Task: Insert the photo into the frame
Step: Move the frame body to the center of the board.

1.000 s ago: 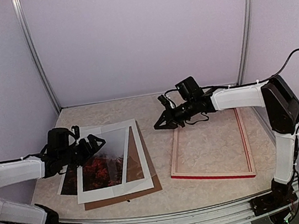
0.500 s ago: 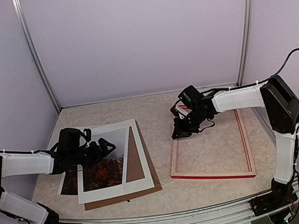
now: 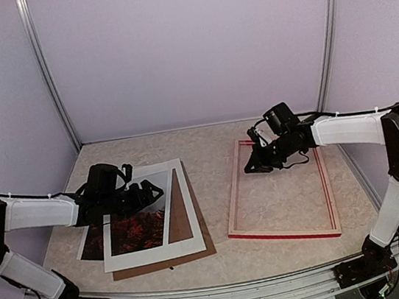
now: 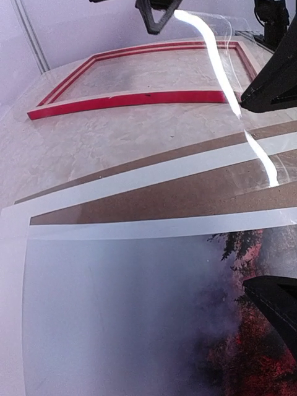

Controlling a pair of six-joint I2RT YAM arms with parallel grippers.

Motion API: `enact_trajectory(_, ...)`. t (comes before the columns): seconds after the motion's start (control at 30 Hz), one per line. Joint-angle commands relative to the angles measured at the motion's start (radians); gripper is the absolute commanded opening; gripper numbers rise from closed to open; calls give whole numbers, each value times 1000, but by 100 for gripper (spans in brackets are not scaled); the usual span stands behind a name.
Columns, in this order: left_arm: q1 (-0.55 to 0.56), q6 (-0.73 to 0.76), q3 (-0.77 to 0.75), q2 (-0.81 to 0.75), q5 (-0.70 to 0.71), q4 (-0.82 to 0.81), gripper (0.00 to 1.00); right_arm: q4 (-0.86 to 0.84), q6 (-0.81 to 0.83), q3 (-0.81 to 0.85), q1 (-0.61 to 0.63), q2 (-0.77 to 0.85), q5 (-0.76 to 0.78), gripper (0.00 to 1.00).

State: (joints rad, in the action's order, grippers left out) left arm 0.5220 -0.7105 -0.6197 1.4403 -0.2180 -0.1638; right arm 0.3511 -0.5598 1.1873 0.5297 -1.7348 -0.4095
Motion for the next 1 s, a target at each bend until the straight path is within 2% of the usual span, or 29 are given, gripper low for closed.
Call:
enact_trajectory(0.0, 72, 78, -94, 16, 118, 73, 91, -32, -36, -42, -80, 132, -29, 0)
enact_trajectory(0.2, 166, 95, -213, 92, 155, 135, 91, 92, 1, -67, -232, 275, -33, 0)
enact_trajectory(0.47, 354, 126, -464, 299, 213, 261, 90, 292, 161, -58, -431, 338, 86, 0)
enact_trajectory(0.77, 492, 169, -780, 538, 272, 436, 77, 341, 243, -96, -562, 365, 243, 0)
enact_trajectory(0.97, 532, 185, -920, 672, 336, 549, 67, 335, 268, -92, -595, 353, 204, 0)
